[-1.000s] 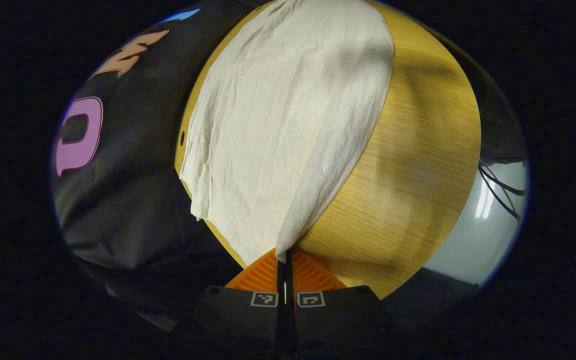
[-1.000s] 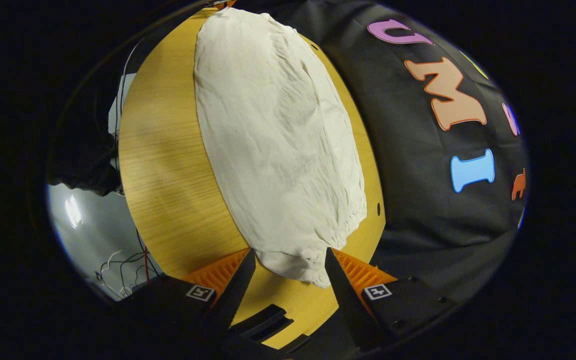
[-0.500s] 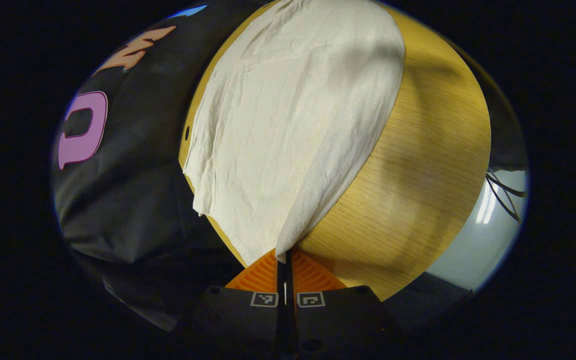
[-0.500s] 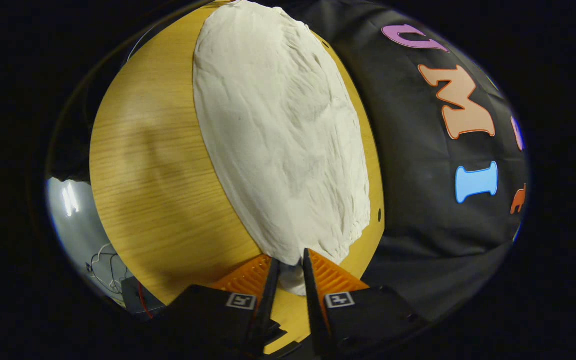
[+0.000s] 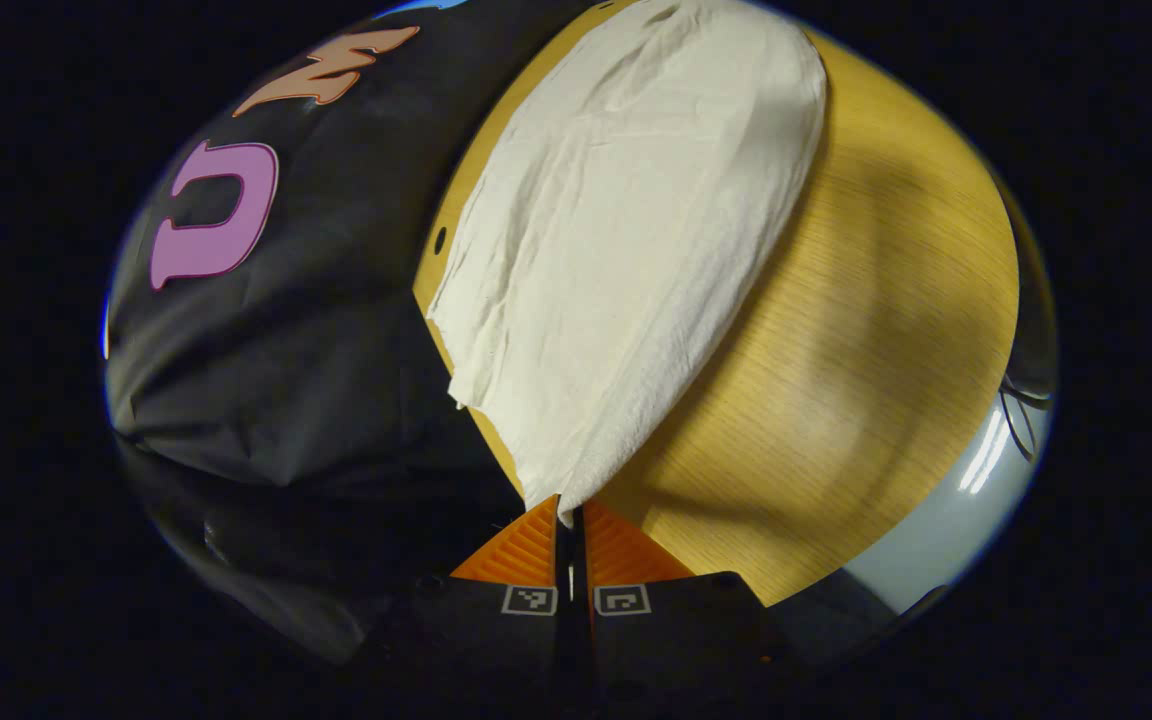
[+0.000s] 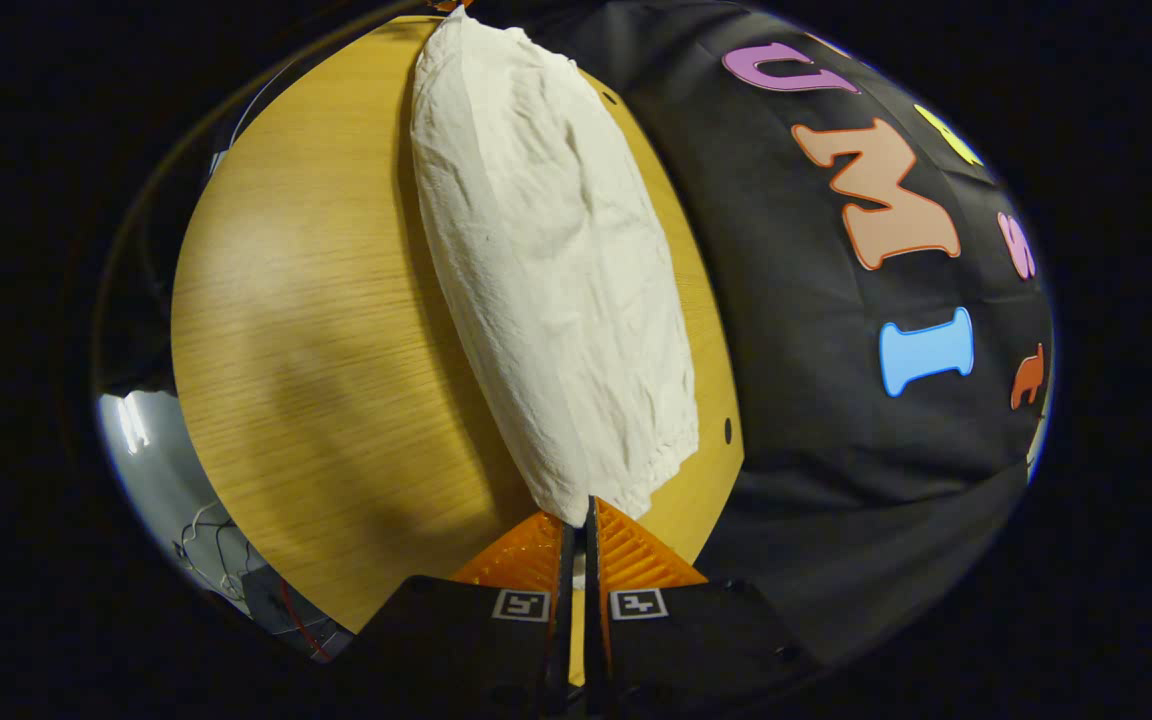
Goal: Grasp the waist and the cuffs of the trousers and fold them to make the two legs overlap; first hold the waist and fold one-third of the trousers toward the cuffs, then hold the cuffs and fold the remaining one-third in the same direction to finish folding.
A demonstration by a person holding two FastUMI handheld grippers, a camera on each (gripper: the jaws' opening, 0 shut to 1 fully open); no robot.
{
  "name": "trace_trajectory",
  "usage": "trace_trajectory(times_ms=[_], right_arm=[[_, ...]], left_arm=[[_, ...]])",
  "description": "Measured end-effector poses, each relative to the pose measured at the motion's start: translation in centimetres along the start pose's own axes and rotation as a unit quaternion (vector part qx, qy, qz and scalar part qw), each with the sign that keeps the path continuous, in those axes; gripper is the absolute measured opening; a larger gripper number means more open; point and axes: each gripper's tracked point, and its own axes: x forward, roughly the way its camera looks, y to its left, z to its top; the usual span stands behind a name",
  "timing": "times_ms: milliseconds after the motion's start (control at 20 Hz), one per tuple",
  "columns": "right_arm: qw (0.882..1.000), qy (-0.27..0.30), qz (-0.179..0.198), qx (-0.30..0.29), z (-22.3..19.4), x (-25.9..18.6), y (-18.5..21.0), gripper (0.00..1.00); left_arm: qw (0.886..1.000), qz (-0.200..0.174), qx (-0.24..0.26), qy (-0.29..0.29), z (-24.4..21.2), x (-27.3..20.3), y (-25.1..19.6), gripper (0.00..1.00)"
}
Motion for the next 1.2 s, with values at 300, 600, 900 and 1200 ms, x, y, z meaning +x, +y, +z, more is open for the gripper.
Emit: trace_trajectory(times_ms=[300,600,900,1200], right_arm=[[0.998,-0.027,-0.055,0.030,1.1,0.4,-5.4,0.10],[0.992,-0.020,-0.108,0.065,2.9,1.2,-11.1,0.07],[0.983,0.008,-0.155,0.099,5.0,3.5,-15.8,0.08],[0.974,0.042,-0.177,0.134,6.6,7.3,-18.0,0.08]], left_arm=[[0.997,0.074,-0.033,-0.005,3.3,0.1,7.8,0.00],[0.991,0.120,-0.056,-0.028,6.5,1.1,13.9,0.00],[0.987,0.139,-0.060,-0.057,9.5,3.3,19.1,0.00],[0.976,0.156,-0.119,-0.091,13.5,7.9,24.5,0.00]])
